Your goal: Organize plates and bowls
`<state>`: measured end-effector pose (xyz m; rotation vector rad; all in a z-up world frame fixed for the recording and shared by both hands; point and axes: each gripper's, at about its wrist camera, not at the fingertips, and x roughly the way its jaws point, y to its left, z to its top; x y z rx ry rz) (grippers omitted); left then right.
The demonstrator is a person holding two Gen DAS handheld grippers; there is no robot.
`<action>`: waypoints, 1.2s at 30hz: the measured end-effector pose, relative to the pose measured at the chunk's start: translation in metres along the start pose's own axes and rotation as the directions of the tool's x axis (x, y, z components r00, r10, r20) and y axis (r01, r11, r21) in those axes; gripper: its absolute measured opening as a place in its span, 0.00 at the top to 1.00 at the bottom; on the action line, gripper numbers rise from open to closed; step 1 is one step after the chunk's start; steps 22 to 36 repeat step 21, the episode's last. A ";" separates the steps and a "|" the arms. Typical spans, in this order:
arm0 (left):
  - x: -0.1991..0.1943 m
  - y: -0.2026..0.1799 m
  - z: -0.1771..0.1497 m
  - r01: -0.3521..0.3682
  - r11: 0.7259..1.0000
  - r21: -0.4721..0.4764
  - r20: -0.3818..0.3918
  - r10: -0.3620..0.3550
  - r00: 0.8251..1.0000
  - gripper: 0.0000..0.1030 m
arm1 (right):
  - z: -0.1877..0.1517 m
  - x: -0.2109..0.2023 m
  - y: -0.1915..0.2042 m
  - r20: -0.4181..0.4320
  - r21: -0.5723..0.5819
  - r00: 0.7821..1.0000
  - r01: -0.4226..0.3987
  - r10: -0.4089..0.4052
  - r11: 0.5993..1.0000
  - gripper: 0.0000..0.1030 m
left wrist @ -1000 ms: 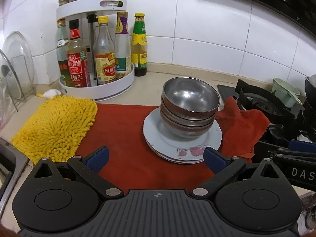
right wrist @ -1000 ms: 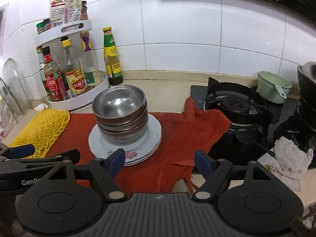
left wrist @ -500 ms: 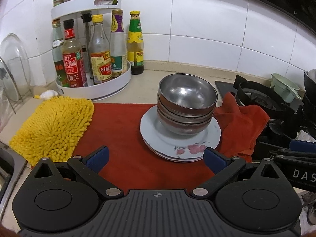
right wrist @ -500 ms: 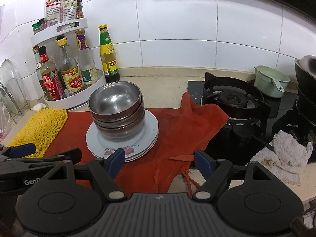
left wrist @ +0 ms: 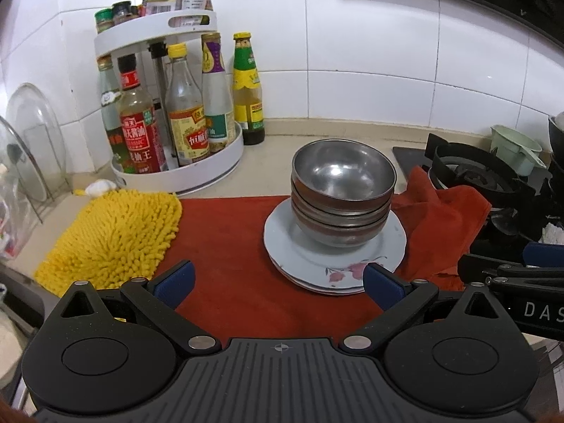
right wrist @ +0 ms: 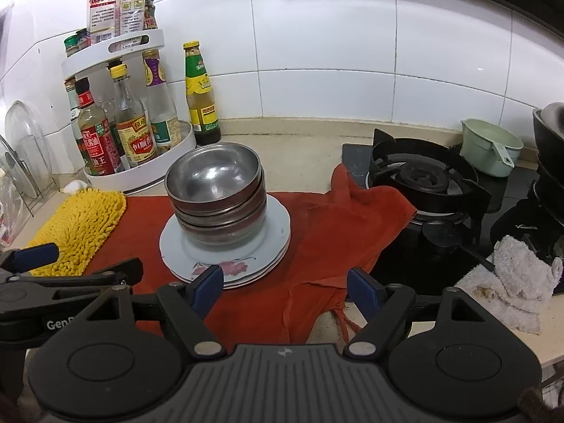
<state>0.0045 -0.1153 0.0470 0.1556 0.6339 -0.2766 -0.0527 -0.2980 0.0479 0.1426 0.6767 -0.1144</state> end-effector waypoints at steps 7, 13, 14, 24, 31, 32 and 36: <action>0.000 -0.002 -0.001 0.011 1.000 0.016 0.005 -0.011 1.000 0.01 | 0.000 -0.002 -0.003 -0.004 0.000 1.000 0.005 -0.005 1.000 0.30; -0.005 -0.010 -0.001 -0.033 0.998 0.057 0.054 0.030 0.998 0.00 | 0.000 -0.002 -0.006 -0.001 0.005 1.000 0.003 -0.003 1.000 0.30; -0.004 -0.011 0.000 -0.035 0.998 0.060 0.057 0.031 0.998 0.00 | 0.000 -0.002 -0.006 0.000 0.007 1.000 0.002 -0.002 1.000 0.30; -0.001 -0.013 0.001 -0.017 0.998 0.064 0.058 0.013 0.998 0.00 | 0.000 -0.001 -0.010 0.001 0.012 1.000 0.000 0.000 1.000 0.29; -0.001 -0.013 0.001 -0.017 0.998 0.064 0.058 0.013 0.998 0.00 | 0.000 -0.001 -0.010 0.001 0.012 1.000 0.000 0.000 1.000 0.29; -0.001 -0.013 0.001 -0.017 0.998 0.064 0.058 0.013 0.998 0.00 | 0.000 -0.001 -0.010 0.001 0.012 1.000 0.000 0.000 1.000 0.29; -0.001 -0.013 0.001 -0.017 0.998 0.064 0.058 0.013 0.998 0.00 | 0.000 -0.001 -0.010 0.001 0.012 1.000 0.000 0.000 1.000 0.29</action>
